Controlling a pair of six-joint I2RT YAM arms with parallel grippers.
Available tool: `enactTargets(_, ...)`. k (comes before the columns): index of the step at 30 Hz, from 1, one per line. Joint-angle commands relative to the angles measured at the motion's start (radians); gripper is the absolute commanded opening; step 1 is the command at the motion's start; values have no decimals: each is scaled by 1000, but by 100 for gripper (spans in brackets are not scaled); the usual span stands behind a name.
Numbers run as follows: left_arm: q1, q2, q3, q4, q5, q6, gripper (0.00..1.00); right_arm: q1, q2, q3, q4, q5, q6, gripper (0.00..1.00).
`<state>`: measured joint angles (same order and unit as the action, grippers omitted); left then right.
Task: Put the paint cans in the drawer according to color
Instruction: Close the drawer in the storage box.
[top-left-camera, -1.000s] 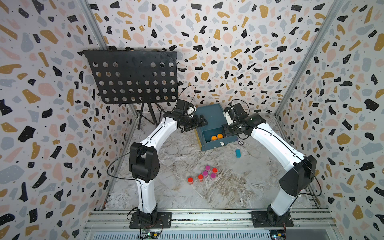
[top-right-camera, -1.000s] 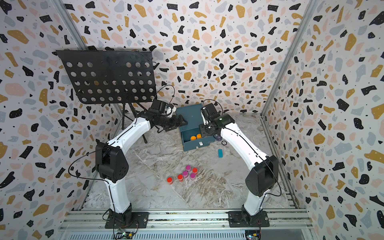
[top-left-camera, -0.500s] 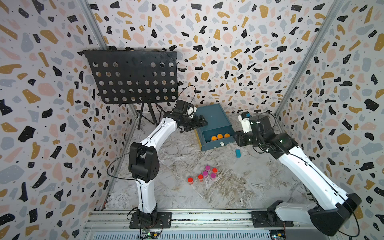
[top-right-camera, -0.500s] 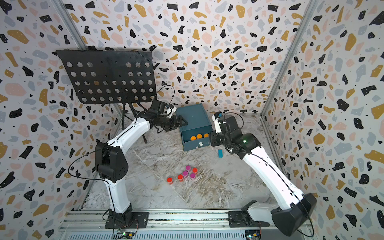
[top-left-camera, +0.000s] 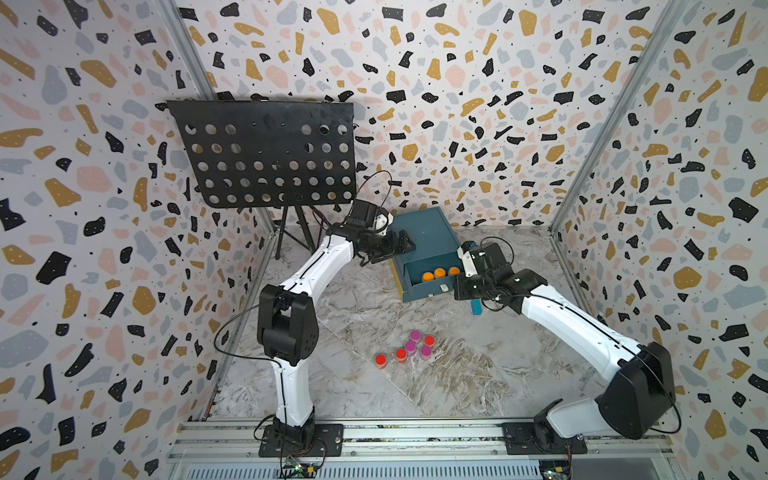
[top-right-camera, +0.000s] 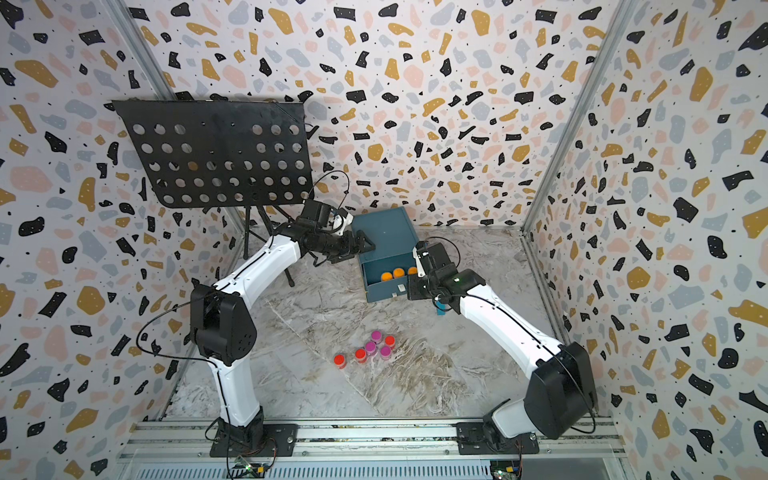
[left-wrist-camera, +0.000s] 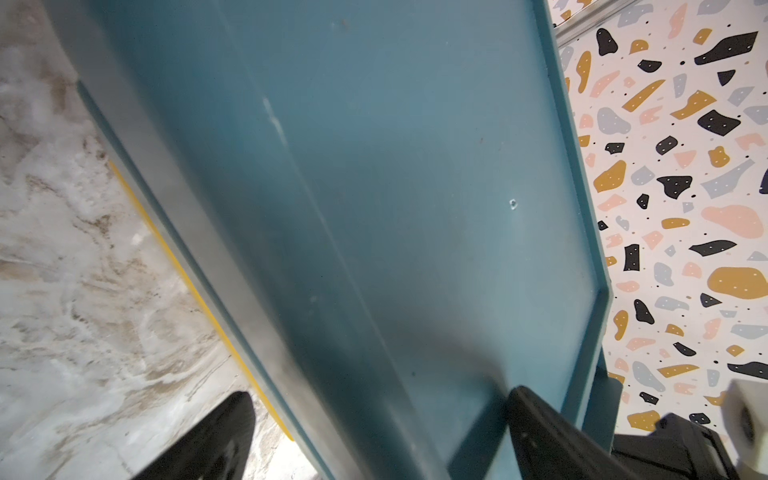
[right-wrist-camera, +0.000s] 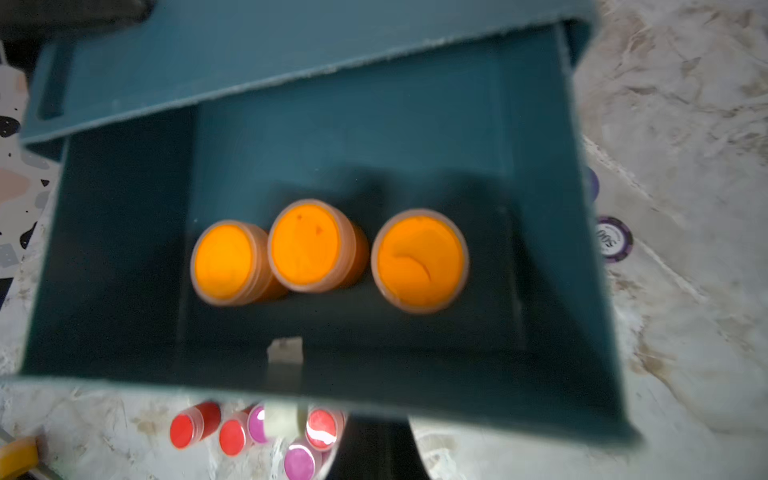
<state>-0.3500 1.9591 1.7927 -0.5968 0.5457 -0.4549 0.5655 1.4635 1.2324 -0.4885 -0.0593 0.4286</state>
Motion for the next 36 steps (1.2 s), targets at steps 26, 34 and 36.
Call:
enactTargets(26, -4, -8, -39, 5, 32, -5, 97, -3, -141, -335, 720, -50, 251, 49)
enactTargets(34, -3, -11, -42, 6, 32, -7, 97, -3, -51, -402, 843, -113, 336, 51)
enactTargets(36, -4, -12, -42, 7, 32, -7, 97, -1, -15, -395, 878, -126, 355, 52)
